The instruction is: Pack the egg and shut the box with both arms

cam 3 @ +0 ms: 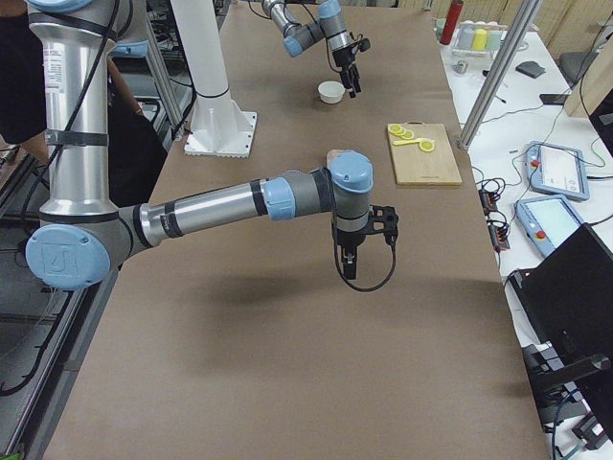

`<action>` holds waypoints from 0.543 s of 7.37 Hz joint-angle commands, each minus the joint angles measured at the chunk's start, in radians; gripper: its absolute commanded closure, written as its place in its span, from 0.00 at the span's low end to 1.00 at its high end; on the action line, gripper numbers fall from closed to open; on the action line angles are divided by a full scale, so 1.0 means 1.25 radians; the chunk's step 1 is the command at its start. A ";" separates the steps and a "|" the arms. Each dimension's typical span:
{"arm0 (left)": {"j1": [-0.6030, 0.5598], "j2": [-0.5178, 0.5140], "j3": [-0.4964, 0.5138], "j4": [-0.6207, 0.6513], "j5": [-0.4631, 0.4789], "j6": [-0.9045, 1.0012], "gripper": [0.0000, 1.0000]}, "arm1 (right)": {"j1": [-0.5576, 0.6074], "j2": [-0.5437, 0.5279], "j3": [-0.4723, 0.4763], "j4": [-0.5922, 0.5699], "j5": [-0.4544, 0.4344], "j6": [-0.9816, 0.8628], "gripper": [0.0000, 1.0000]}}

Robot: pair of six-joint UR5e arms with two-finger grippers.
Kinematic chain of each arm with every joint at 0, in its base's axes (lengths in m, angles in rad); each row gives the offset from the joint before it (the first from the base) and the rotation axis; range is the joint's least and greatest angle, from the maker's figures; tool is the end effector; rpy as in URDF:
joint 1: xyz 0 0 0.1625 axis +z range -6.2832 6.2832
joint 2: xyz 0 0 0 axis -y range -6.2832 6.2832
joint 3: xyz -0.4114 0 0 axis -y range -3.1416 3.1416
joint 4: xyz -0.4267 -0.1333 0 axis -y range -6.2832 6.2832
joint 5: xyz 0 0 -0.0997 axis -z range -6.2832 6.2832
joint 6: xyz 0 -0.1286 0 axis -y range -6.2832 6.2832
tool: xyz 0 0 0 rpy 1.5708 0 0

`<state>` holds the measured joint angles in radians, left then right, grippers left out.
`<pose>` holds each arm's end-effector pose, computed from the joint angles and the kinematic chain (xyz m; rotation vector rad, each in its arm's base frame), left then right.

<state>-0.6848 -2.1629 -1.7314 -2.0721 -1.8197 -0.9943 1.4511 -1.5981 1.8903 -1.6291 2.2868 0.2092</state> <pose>0.4706 -0.5155 0.1563 0.5609 1.1331 0.0626 -0.0132 -0.5190 0.5221 0.1041 -0.7395 0.0016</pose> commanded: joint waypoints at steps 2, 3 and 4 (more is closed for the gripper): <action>-0.264 0.147 -0.073 0.133 -0.302 0.277 0.14 | -0.035 0.059 0.001 -0.001 0.031 0.000 0.00; -0.342 0.207 -0.065 0.135 -0.364 0.367 0.14 | -0.057 0.079 0.009 -0.001 0.105 0.001 0.00; -0.421 0.243 -0.034 0.144 -0.422 0.473 0.15 | -0.092 0.094 0.019 -0.001 0.153 0.007 0.00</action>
<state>-1.0896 -1.9282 -1.8051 -1.9042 -2.2497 -0.5558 1.3815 -1.5060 1.9015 -1.6308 2.3994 0.2115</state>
